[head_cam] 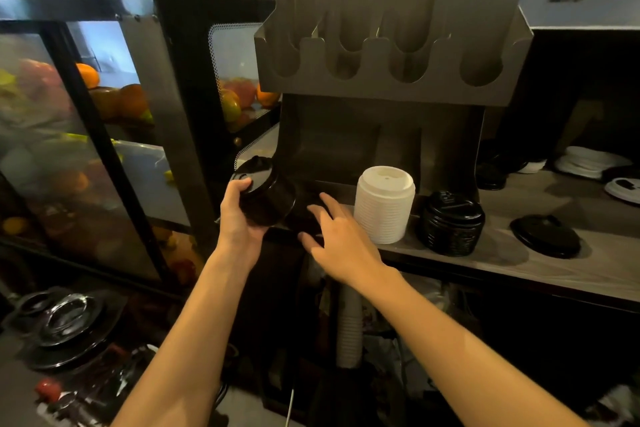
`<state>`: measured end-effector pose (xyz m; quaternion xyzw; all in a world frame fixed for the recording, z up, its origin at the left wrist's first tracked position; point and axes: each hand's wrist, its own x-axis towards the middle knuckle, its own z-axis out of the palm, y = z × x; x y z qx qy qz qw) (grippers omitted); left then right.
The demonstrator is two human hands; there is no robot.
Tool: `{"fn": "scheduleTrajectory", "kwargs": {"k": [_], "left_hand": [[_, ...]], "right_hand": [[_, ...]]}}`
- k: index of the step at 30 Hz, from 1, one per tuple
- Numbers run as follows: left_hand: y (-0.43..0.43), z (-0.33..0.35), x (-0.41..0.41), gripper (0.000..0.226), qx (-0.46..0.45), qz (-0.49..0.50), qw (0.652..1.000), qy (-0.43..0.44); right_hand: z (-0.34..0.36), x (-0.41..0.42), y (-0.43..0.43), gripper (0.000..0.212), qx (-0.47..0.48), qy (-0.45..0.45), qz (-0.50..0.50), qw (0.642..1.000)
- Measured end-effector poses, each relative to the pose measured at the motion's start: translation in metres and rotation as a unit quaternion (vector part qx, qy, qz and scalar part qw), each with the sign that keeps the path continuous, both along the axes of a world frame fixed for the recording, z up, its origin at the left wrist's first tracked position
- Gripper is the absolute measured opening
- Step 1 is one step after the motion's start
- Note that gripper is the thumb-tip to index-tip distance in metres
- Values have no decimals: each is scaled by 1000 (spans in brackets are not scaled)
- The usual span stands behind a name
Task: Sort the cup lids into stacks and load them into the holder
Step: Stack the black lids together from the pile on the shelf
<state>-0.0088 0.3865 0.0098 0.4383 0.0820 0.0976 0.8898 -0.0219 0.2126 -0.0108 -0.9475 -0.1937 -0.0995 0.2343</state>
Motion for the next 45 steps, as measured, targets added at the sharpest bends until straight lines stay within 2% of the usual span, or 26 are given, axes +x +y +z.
{"fn": "scheduleTrajectory", "kwargs": {"k": [8, 11, 13, 15, 17, 19, 21, 25, 30, 37, 41, 45], "left_hand": [[2, 2, -1, 34, -35, -19, 999, 0], [-2, 6, -4, 30, -34, -30, 999, -27], [-6, 7, -6, 33, -41, -37, 998, -40], [-8, 6, -7, 39, -46, -45, 997, -48], [-9, 5, -8, 45, -40, -53, 996, -60], [-9, 4, -8, 47, -37, -63, 995, -71], [-9, 4, -10, 47, -41, -66, 994, -72], [-10, 5, -13, 56, -68, -79, 992, -71], [-16, 4, -13, 57, -86, -83, 991, -62], [-21, 1, -12, 59, -57, -71, 994, -64], [-16, 2, -9, 51, -26, -78, 993, -84], [-12, 3, -9, 63, -12, -74, 994, -79]], "right_hand": [[3, 4, 5, 66, 19, 3, 3, 1000], [6, 0, 11, 51, 107, -96, -3, 990], [17, -3, 16, 39, 221, -80, -2, 972], [34, -6, 21, 36, 373, 59, 10, 926], [46, -4, 23, 35, 501, 165, 21, 849], [53, -2, 20, 28, 567, 196, 17, 800], [59, -4, 17, 17, 587, 207, 5, 782], [60, -7, 14, 14, 589, 208, 11, 781], [60, -9, 16, 14, 611, 218, 28, 761], [59, -11, 13, 22, 555, 216, 61, 801], [59, -12, 8, 19, 575, 179, 47, 797], [58, -14, 7, 19, 582, 162, 48, 795]]}}
